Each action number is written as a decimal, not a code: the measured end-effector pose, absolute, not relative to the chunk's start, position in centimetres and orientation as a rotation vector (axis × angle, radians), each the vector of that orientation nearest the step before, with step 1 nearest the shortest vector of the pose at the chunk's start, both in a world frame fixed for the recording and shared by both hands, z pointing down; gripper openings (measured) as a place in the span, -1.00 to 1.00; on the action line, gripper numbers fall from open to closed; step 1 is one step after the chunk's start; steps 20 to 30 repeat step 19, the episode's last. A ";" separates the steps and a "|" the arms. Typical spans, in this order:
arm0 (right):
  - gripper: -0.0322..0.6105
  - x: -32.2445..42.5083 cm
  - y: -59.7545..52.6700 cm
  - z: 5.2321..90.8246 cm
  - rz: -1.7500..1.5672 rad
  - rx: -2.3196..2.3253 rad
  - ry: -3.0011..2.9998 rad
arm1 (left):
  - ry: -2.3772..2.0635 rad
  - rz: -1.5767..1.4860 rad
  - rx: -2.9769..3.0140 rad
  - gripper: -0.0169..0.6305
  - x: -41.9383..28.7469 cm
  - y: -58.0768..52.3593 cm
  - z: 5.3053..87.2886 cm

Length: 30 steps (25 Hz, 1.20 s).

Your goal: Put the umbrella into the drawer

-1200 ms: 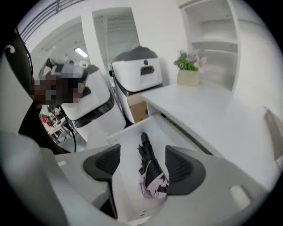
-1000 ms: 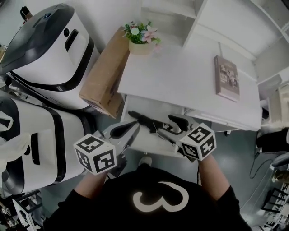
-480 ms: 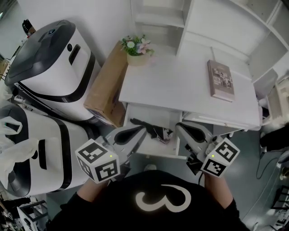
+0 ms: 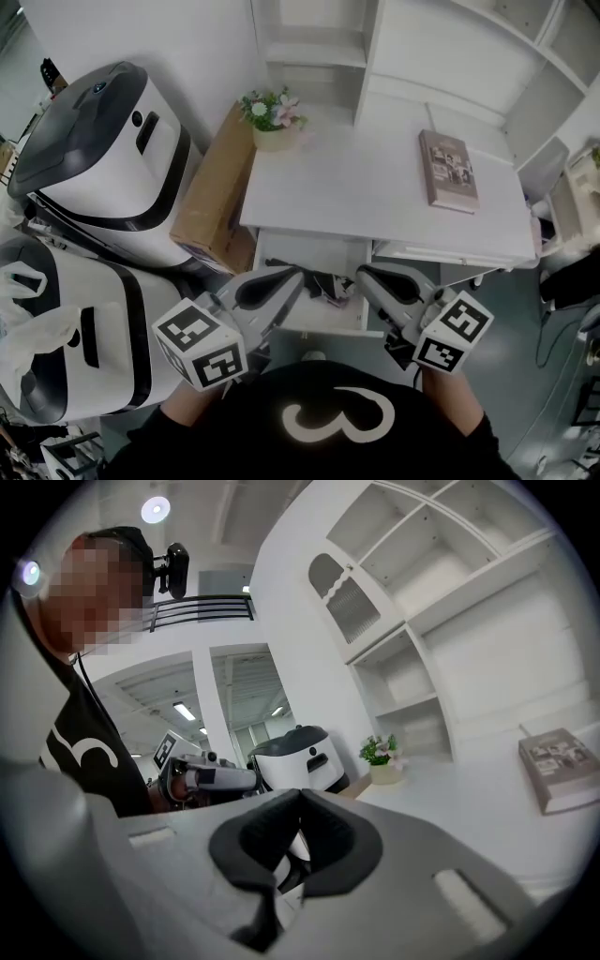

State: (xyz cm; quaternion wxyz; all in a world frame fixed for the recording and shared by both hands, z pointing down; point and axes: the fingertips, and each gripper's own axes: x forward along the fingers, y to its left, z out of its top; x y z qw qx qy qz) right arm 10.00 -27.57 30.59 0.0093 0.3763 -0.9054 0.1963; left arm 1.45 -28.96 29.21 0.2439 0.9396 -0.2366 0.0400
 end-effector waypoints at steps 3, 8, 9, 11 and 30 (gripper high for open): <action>-0.89 10.2 -27.7 30.5 0.593 1.168 -2.825 | -0.641 0.119 2.570 -0.92 2.0 -29.5 29.3; -0.89 10.7 -28.0 30.9 0.588 1.159 -2.808 | -0.636 0.142 2.575 -0.92 2.8 -30.2 29.6; -0.89 10.7 -28.1 31.0 0.584 1.155 -2.805 | -0.637 0.146 2.576 -0.92 2.9 -30.4 29.7; -0.89 10.6 -28.2 31.1 0.575 1.147 -2.801 | -0.645 0.148 2.575 -0.92 2.9 -30.7 29.8; -0.89 10.4 -28.6 31.6 0.581 1.125 -2.799 | -0.667 0.150 2.552 -0.92 2.4 -31.4 30.9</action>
